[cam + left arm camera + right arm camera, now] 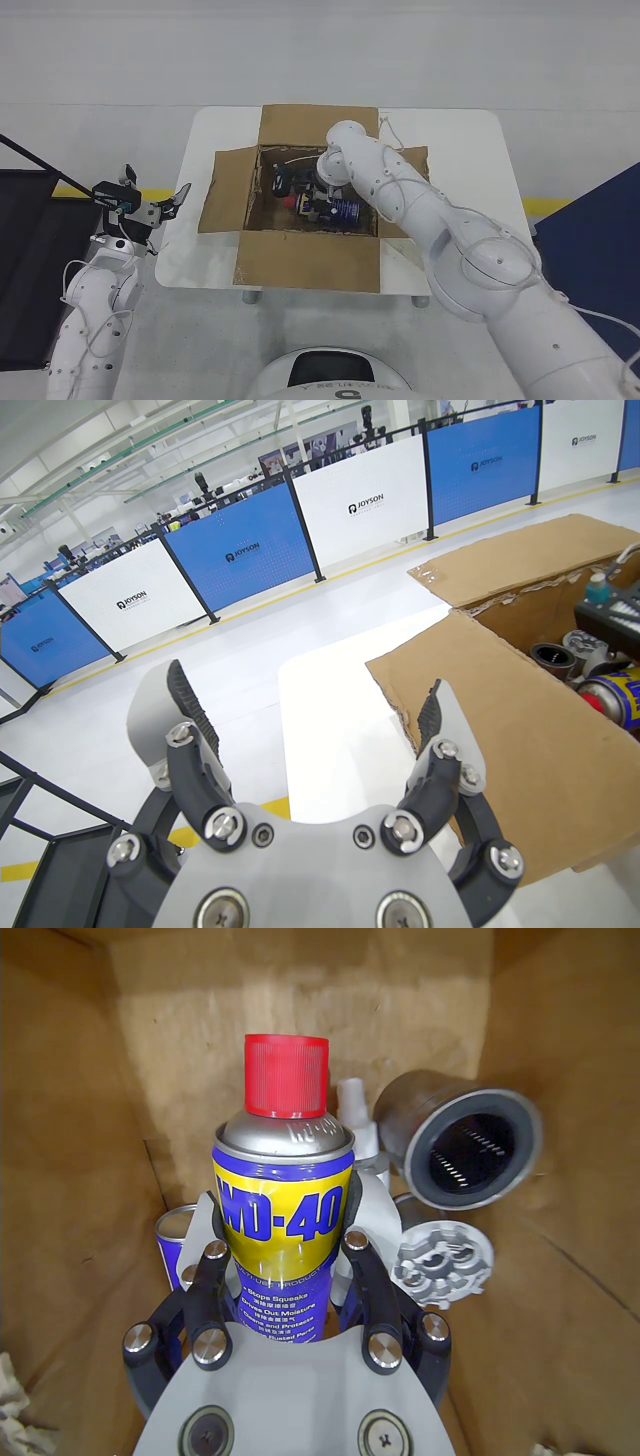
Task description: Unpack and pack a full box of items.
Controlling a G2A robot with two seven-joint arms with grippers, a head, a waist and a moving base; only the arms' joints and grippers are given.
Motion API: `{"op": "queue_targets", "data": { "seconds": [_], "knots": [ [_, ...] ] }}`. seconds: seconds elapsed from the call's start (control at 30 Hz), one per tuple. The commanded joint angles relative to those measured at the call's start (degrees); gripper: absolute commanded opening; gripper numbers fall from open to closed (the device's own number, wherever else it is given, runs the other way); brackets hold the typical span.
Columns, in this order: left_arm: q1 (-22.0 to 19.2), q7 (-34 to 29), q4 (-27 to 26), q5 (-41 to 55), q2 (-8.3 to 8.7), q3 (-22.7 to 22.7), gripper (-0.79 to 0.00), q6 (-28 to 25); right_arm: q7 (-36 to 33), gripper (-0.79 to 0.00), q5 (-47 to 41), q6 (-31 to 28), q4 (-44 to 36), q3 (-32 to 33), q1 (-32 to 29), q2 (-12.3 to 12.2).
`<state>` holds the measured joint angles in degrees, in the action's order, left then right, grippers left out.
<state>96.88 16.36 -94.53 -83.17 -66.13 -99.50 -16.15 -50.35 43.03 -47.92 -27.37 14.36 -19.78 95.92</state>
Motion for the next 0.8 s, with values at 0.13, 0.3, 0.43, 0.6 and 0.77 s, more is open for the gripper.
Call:
{"op": "queue_targets", "data": {
  "seconds": [0.13,0.3,0.43,0.6,0.77],
  "knots": [
    [0.0,0.0,0.0,0.0,0.0,0.0,0.0,0.0,3.88,-0.785,1.79,-0.16,-5.22,2.13,-0.44,-3.42],
    [0.0,0.0,0.0,0.0,0.0,0.0,0.0,0.0,9.25,-0.785,3.8,-2.51,-12.9,5.8,-2.4,-8.4],
    [0.0,0.0,0.0,0.0,0.0,0.0,0.0,0.0,12.63,-0.785,6.58,-4.12,-22.09,10.54,-5.81,-13.73],
    [0.0,0.0,0.0,0.0,0.0,0.0,0.0,0.0,17.01,-0.785,11.79,-3.0,-39.61,22.01,-15.09,-21.96],
    [0.0,0.0,0.0,0.0,0.0,0.0,0.0,0.0,22.1,-0.785,17.8,-0.46,-56.9,36.1,-29.43,-28.37]
  ]
}}
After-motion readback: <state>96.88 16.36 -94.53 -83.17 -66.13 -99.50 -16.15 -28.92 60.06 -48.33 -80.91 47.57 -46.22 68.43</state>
